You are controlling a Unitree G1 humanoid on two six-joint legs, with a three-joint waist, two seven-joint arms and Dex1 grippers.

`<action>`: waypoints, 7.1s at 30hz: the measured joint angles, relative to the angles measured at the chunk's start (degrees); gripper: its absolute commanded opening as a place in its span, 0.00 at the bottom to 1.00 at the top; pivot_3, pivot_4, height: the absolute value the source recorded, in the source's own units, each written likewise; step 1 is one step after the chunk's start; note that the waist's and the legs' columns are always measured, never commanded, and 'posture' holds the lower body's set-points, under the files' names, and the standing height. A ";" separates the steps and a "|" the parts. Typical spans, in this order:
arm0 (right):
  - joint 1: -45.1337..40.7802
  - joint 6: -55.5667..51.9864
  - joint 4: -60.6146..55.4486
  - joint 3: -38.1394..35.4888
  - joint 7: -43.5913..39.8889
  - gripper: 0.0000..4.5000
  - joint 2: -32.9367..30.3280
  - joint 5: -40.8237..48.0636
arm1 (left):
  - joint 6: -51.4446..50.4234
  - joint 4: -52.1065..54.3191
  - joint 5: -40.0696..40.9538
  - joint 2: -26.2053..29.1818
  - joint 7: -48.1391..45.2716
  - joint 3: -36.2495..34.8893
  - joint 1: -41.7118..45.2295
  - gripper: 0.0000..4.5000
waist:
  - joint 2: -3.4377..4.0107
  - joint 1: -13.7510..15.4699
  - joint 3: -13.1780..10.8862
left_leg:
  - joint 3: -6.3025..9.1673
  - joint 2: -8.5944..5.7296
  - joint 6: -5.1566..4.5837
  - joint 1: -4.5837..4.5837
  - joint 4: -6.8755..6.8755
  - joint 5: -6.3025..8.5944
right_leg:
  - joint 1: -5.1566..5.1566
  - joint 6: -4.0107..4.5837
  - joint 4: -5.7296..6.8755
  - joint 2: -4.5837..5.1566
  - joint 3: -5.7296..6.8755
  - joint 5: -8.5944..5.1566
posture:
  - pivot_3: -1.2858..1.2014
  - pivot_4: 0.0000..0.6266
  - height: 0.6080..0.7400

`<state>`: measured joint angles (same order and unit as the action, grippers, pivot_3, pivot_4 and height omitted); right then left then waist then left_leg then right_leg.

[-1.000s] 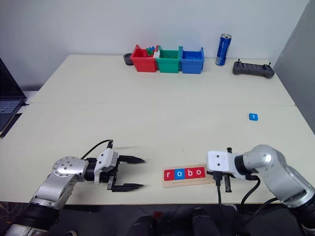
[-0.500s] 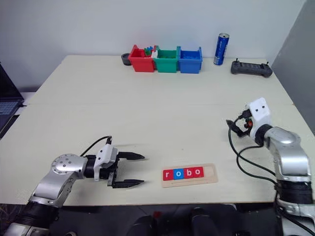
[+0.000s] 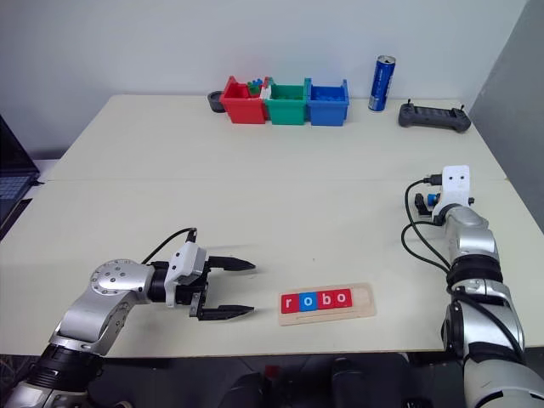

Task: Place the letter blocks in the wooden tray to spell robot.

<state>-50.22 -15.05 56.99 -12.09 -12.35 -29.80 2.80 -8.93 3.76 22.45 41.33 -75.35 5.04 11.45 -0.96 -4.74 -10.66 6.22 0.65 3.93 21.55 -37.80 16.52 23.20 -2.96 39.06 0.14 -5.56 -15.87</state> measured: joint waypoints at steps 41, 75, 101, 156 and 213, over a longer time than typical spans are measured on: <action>60.76 -19.88 -79.71 -0.11 -35.92 0.33 -21.16 16.08 | -4.57 2.48 1.03 0.08 -0.44 0.98 2.68 1.00 | 0.10 1.45 0.00 | -0.03 0.03 -0.09 -0.04 -0.15 0.00 | -0.13 -0.17 -0.08 -0.08 -0.10 0.06 | 0.52 0.24 1.00; 60.99 -41.88 -100.42 -6.56 3.61 0.99 12.50 17.53 | 3.32 -4.65 0.01 -0.33 -2.82 0.31 0.37 1.00 | 0.07 1.47 0.08 | -0.01 0.07 -0.08 0.02 -0.09 0.00 | -0.02 -0.18 -0.09 -0.09 -0.07 0.01 | 0.52 0.24 1.00; 50.85 -12.26 -66.97 6.24 -48.23 0.99 -28.65 14.74 | 1.62 -3.32 -0.27 -1.34 -2.35 1.52 1.66 1.00 | -0.01 1.58 0.00 | 0.01 0.04 -0.10 0.05 -0.15 0.00 | -0.05 -0.14 -0.12 -0.08 -0.04 0.06 | 0.52 0.24 1.00; 31.46 -10.95 -76.37 30.15 -58.89 0.32 -28.78 2.84 | 3.16 -3.17 -0.98 -1.09 -1.15 1.28 -0.50 1.00 | 0.02 1.68 -0.01 | 0.05 0.03 -0.09 0.06 -0.16 0.00 | -0.02 -0.13 -0.09 -0.02 0.03 0.06 | 0.52 0.24 1.00; 38.89 -14.71 -85.83 25.92 -51.29 0.00 -29.98 1.66 | 4.76 -4.45 -0.96 -0.93 -1.09 0.75 -1.17 1.00 | 0.02 1.97 -0.01 | 0.06 0.03 -0.08 0.09 -0.17 0.00 | -0.01 -0.13 -0.10 -0.01 0.05 0.06 | 0.52 0.24 1.00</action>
<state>-11.33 -29.76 -28.84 13.82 -63.64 -59.78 4.46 -4.17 -0.69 21.49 40.40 -76.43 5.79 10.28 -0.94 -2.76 -10.67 6.28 0.67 3.85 21.64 -37.98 16.51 23.19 -3.09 38.96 0.13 -5.51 -15.80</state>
